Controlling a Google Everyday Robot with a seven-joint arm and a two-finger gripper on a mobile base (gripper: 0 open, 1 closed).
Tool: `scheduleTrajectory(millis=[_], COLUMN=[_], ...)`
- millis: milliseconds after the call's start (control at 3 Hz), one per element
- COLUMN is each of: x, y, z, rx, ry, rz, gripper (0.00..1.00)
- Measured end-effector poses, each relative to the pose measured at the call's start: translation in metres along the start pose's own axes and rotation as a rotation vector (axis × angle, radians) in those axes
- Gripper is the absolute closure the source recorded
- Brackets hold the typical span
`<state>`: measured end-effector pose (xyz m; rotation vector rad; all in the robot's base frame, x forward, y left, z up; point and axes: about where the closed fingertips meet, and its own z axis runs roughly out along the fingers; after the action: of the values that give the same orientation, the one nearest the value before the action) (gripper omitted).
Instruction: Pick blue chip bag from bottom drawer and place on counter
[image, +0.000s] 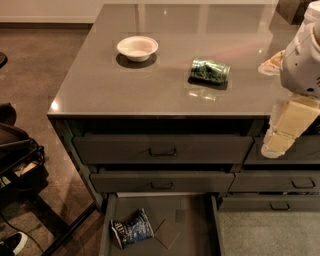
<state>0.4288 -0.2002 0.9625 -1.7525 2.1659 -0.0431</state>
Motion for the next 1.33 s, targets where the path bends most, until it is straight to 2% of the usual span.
scheduleTrajectory(millis=[333, 667, 1000, 1333], x=[0.000, 0.004, -0.007, -0.034], y=[0.000, 0.011, 0.056, 0.100], z=[0.000, 0.011, 0.035, 0.085], rx=[0.000, 0.020, 0.045, 0.028], ry=[0.000, -0.061, -0.192, -0.328], rz=[0.000, 0.018, 0.003, 0.042], gripper=[0.00, 0.00, 0.00, 0.00])
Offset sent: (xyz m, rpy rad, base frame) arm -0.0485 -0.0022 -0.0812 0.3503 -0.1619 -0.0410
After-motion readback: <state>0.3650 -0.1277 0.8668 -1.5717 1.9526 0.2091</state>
